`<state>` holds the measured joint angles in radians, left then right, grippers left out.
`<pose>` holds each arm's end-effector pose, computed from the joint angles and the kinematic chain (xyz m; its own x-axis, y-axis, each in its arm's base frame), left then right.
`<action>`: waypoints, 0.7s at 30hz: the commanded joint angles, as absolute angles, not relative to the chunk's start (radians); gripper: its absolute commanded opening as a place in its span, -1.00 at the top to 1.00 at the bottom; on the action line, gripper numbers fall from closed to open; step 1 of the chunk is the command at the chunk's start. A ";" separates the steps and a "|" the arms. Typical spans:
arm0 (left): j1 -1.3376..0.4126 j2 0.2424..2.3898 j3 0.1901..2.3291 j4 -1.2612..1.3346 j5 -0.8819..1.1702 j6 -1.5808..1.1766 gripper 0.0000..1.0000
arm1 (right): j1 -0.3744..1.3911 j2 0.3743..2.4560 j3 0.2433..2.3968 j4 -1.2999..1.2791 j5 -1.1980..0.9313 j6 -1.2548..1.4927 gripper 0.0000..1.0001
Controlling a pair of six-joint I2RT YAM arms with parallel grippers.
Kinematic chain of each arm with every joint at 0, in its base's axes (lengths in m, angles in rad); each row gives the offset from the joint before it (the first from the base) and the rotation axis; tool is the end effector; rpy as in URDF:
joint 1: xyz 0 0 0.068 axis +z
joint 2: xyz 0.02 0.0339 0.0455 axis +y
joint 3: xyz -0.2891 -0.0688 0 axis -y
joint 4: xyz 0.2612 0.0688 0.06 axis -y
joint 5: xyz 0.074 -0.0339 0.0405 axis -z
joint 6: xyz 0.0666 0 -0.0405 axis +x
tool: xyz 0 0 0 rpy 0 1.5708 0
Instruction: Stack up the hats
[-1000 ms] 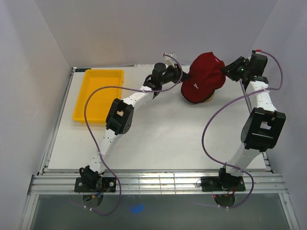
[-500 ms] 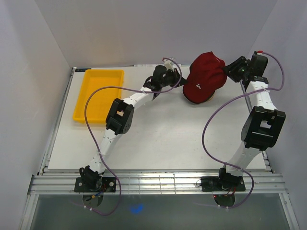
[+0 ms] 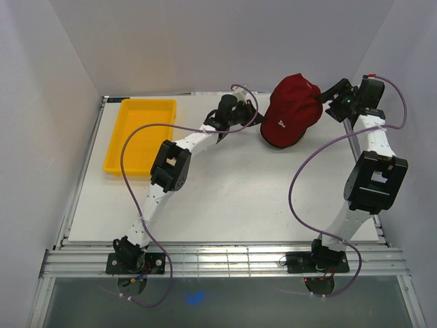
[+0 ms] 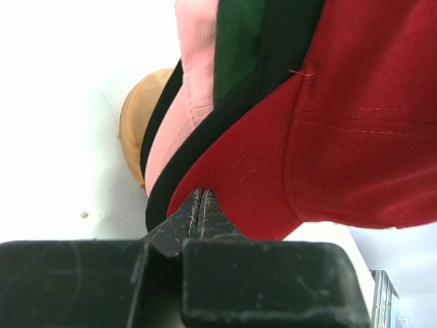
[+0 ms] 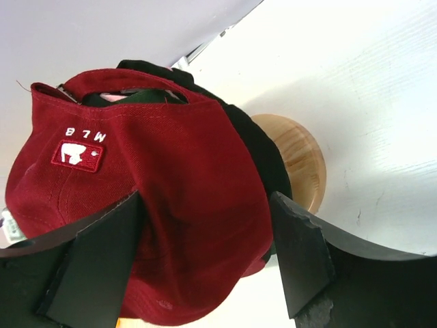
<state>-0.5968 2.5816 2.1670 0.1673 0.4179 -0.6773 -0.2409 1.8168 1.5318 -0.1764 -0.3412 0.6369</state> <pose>0.5299 -0.3927 0.1837 -0.6836 -0.2280 -0.6933 0.5270 0.5030 -0.6850 0.4718 -0.0930 0.3172 -0.3869 0.6721 -0.6313 0.2039 0.7300 0.6523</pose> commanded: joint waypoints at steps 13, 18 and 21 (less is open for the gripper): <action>-0.592 2.556 2.138 0.103 0.420 -0.647 1.00 | -0.297 1.810 1.438 0.131 -0.524 0.859 -0.61; -0.589 2.551 2.137 0.098 0.425 -0.646 1.00 | -0.302 1.845 1.463 0.107 -0.517 0.859 -0.61; -0.589 2.551 2.138 0.098 0.425 -0.647 1.00 | -0.302 1.874 1.496 0.075 -0.497 0.853 -0.55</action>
